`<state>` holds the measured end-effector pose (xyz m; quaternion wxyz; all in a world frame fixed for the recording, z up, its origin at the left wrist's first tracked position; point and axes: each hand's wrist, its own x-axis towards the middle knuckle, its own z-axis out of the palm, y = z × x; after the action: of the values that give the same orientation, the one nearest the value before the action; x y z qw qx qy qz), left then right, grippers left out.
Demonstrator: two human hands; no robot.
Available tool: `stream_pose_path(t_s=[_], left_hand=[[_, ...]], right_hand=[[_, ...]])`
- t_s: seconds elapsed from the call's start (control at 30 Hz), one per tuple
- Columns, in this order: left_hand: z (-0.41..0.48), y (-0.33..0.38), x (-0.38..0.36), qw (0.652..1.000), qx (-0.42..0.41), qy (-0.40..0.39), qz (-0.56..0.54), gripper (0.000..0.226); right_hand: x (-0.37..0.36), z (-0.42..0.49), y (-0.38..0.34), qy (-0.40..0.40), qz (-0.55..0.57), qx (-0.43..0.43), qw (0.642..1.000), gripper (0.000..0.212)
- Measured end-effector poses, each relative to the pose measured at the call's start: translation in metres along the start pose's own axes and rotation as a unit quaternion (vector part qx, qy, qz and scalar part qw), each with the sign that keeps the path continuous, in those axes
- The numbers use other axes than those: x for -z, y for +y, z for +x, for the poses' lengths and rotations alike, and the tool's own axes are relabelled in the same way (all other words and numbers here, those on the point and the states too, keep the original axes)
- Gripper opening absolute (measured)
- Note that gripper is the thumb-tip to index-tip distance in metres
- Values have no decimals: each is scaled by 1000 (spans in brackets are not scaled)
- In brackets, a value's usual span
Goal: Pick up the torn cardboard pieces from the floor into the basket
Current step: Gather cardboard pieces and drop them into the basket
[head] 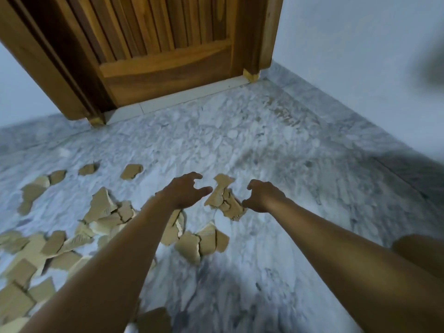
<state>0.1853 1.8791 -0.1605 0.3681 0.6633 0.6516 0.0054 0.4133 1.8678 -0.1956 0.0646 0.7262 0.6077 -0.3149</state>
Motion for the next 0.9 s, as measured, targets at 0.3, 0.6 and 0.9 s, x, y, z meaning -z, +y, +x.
stream_pose_path(t_s=[0.3,0.6,0.9], left_hand=[[93,-31,-96,999,4,31,-16,54],[201,-23,-114,954,-107,-86,268,96],[167,-54,-110,985,-66,48,150,21]], right_hand=[[-108,99,28,35,52,-7,998,92],[-118,134,25,-1,85,-26,996,65],[-132,119,24,14,128,-17,992,46]])
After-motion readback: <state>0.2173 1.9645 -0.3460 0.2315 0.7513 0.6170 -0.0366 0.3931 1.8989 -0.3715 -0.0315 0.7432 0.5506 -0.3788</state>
